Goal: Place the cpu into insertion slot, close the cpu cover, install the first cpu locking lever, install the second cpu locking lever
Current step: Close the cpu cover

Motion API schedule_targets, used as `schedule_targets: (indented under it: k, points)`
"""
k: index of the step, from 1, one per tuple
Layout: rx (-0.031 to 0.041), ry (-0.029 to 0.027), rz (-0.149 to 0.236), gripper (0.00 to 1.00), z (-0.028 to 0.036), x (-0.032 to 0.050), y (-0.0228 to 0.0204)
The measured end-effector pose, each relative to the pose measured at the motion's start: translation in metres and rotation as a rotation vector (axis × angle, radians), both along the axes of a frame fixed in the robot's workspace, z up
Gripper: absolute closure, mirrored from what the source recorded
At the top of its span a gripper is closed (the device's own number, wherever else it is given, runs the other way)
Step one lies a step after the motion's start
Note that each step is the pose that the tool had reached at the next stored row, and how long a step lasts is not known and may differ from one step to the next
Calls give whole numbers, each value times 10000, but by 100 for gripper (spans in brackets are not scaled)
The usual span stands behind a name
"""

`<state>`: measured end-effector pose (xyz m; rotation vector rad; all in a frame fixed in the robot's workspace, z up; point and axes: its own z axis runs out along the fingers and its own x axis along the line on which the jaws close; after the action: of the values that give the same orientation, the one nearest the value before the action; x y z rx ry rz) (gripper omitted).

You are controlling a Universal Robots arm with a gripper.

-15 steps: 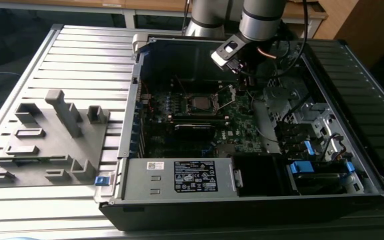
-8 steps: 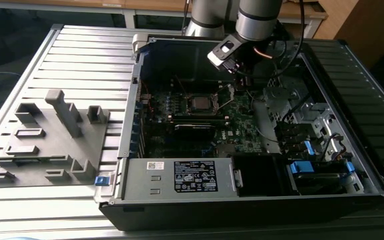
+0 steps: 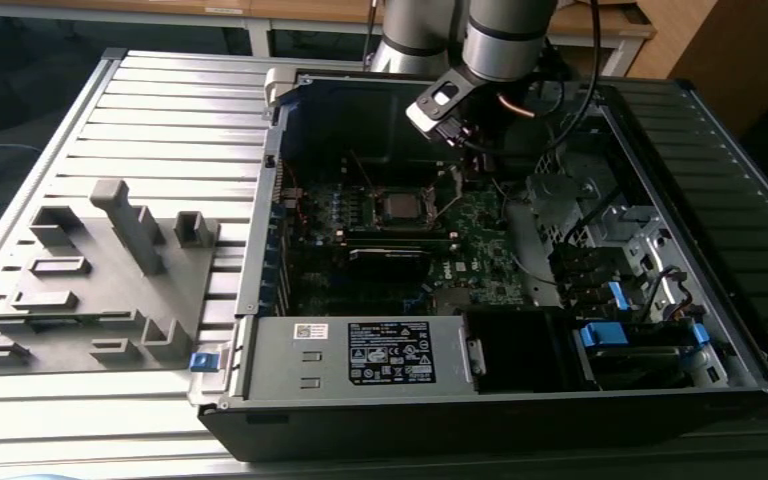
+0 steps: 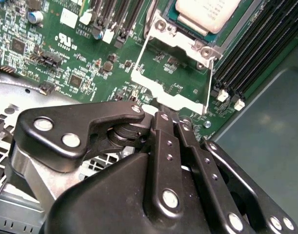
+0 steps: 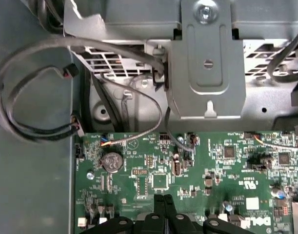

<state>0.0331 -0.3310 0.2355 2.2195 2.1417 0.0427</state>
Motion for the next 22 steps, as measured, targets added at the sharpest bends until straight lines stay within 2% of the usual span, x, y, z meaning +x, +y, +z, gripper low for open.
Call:
schedule_targets:
  k: [22]
  points:
    - [-1,-2,2,89,-31,-381,0]
